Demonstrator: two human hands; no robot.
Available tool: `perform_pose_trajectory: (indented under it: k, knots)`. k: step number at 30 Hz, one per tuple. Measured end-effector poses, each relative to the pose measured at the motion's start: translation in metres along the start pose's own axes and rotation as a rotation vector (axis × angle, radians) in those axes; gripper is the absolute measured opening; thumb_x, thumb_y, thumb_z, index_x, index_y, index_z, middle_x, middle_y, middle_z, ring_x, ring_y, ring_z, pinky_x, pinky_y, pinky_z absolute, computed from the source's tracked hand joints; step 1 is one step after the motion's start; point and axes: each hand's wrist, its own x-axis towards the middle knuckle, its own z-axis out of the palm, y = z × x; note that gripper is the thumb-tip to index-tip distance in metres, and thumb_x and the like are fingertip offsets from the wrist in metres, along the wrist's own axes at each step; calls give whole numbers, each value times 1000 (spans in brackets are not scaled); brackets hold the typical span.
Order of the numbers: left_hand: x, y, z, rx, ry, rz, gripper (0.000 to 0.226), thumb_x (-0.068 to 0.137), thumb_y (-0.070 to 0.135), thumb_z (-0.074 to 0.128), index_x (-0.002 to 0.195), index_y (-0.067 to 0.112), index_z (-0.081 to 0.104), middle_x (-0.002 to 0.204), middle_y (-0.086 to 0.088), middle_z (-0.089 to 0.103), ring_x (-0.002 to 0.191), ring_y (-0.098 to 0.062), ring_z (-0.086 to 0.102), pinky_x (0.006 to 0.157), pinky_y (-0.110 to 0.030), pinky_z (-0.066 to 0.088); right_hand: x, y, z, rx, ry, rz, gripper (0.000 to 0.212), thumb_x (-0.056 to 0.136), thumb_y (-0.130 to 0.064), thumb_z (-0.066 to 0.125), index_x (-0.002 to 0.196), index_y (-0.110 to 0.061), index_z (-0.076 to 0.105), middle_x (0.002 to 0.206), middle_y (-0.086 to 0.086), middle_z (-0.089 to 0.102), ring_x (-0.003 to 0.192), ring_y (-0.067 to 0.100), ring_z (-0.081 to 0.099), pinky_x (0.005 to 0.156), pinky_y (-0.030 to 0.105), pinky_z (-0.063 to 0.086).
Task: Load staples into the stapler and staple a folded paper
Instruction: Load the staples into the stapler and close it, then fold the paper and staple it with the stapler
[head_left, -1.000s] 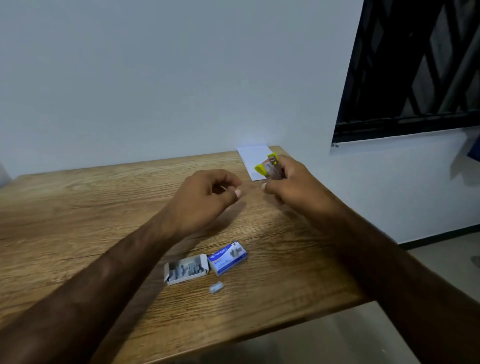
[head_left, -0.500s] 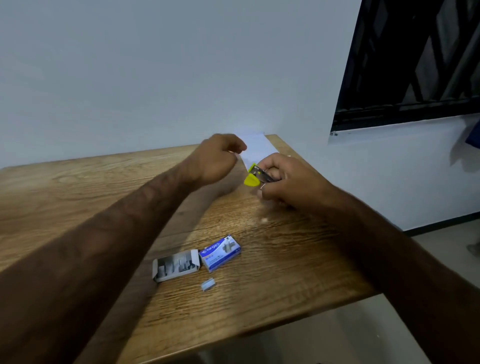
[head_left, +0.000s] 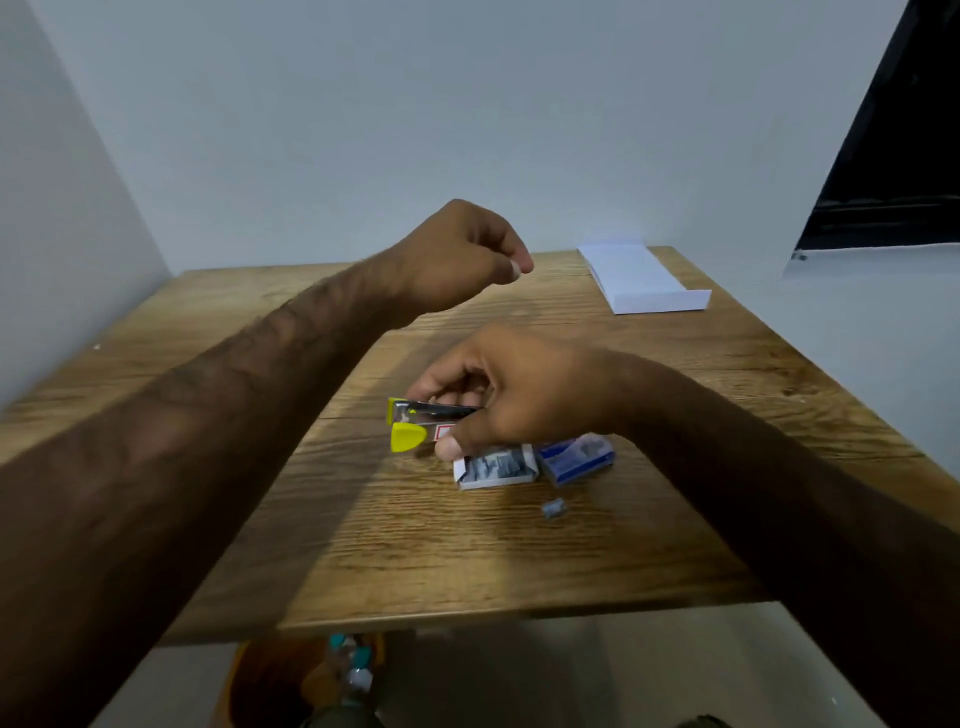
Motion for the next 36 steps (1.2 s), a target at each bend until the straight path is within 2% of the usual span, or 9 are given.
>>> perform_pose_trajectory:
  k: [2,4,16,20,25,28,30,33,36]
  knots:
    - [-3,-3,-4,13,-10,2,16,92,6,64,100,10,77,85,9,71,63,14,58,57,-2,41,9,-6,6,-26,-47,3,36,84,-15,80,119,-14,72,100,3,79,87,18,75,83,45,61]
    - [-6,-6,-6,16,-12,1,16,92,7,64,100,11,77,85,8,71,63,14,58,58,-3,42,16,-12,11,-44,-66,2,35,82,-16,81,116,-18,74,97,0,78,84,15,74,82,47,61]
    - [-15,-10,-3,4,-58,-23,12,94,11,66,99,12,77,95,3,76,87,-1,66,72,-15,46,32,-18,22,-182,-145,-47,40,82,-27,83,119,-17,73,99,-2,75,77,5,64,72,29,54]
    - [-14,-7,6,-1,-84,-33,13,93,10,67,101,11,77,100,1,76,98,-7,69,84,-20,52,25,-12,18,-110,-143,-33,45,86,-30,79,126,-13,67,106,1,75,87,6,68,76,26,56]
    - [-7,2,23,-19,-131,-12,19,93,4,64,110,8,73,103,-5,75,99,-17,70,92,-35,57,-7,16,-12,-58,73,36,29,92,-31,71,118,-18,72,102,-2,75,91,9,69,78,30,59]
    - [3,8,38,36,-49,25,22,93,5,61,109,11,75,102,-2,76,100,-16,71,95,-35,58,-31,49,-37,-67,225,136,23,89,-23,73,112,-25,77,100,-14,74,94,0,67,82,19,53]
    - [12,13,50,128,1,77,24,93,7,61,111,12,75,105,0,76,101,-12,69,95,-30,55,-47,76,-52,-103,378,199,22,86,-20,75,107,-28,78,101,-16,73,95,0,65,82,21,49]
    - [21,19,68,263,-22,153,32,91,11,59,120,14,72,117,0,74,109,-13,67,95,-24,51,-68,116,-71,-214,620,346,32,84,-16,69,109,-34,75,112,-13,69,102,7,62,80,22,45]
    - [32,25,91,381,-117,198,45,91,15,56,135,13,63,137,-2,66,125,-16,60,102,-24,43,-82,145,-83,-309,730,495,45,82,-10,63,120,-33,70,126,-6,65,112,14,59,87,30,49]
